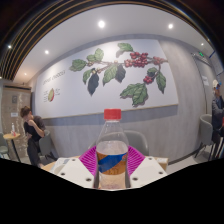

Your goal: Pour water

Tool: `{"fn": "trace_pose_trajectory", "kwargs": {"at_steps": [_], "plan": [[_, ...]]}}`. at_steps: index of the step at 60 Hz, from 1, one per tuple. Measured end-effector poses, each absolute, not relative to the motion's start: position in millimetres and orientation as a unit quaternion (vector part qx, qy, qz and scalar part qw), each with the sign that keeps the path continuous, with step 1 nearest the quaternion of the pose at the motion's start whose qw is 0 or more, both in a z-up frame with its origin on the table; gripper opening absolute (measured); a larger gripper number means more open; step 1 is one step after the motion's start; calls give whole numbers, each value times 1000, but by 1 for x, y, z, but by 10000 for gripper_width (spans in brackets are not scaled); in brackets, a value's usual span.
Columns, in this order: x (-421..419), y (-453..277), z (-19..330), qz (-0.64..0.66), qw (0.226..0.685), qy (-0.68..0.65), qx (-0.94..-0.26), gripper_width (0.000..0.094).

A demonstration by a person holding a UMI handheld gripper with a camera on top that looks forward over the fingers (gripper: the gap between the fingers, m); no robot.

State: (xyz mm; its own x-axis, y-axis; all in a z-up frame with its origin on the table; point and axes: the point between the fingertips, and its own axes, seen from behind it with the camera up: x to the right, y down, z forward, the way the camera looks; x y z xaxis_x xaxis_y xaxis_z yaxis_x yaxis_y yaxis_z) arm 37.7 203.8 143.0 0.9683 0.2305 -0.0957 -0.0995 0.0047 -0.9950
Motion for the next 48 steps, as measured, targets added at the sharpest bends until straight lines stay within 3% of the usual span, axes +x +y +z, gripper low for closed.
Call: {"fn": "trace_pose_trajectory", "kwargs": {"at_steps": [2, 5, 6, 17, 23, 27, 42, 48], "plan": [[40, 197, 150, 117, 709, -63, -692, 350], [11, 202, 130, 111, 713, -78, -688, 350], [28, 192, 146, 109, 705, -88, -695, 351], [25, 197, 146, 92, 696, -115, -703, 419], [24, 200, 146, 85, 690, -126, -708, 569], [28, 195, 149, 72, 685, -141, -711, 852], [59, 117, 168, 65, 689, -142, -708, 858], [79, 62, 158, 72, 694, -136, -704, 858]]}}
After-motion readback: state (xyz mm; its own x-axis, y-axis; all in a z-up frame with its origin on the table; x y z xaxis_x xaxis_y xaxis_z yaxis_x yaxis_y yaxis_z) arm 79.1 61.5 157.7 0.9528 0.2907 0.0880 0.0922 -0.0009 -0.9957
